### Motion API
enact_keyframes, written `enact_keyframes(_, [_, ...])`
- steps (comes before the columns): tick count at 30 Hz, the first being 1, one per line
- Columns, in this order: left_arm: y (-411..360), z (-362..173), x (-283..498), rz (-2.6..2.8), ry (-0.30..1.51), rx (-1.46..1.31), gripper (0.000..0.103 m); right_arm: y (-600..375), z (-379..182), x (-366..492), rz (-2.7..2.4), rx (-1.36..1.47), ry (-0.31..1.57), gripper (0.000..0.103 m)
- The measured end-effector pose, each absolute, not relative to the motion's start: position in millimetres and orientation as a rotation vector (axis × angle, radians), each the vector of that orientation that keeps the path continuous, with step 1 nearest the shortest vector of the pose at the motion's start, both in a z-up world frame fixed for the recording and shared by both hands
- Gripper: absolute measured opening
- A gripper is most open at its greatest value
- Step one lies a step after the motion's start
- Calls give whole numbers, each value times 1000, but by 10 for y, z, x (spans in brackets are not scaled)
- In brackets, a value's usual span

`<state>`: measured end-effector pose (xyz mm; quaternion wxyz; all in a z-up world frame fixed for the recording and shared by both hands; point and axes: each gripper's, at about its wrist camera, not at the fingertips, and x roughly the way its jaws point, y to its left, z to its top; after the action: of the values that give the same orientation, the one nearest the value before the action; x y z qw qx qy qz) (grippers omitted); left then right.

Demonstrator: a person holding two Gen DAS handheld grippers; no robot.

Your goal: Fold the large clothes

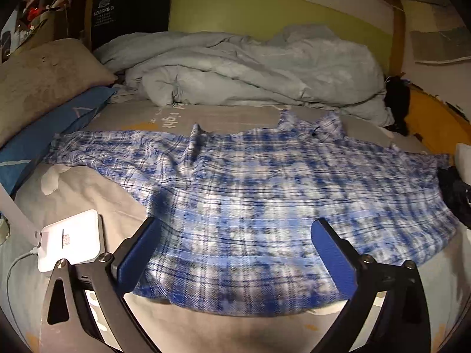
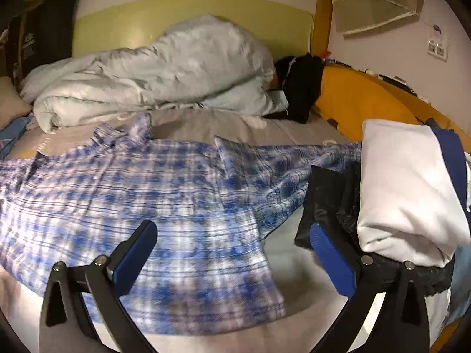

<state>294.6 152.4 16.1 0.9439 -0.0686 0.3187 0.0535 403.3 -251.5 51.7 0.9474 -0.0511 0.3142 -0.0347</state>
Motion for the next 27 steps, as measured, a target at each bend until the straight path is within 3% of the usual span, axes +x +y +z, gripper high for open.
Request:
enact_keyframes(8, [1444,234,2761,38,652,-174,103,-2323,440,3692,12,24,669,103])
enact_keyframes(13, [1428,-20,2666,7,769,-292,103,-2248,328,3458,73,68,724,103])
enact_keyframes(27, [1325,-564,2706,-70,998,-424,102,-2265,-279,3417,135,318,1042,103])
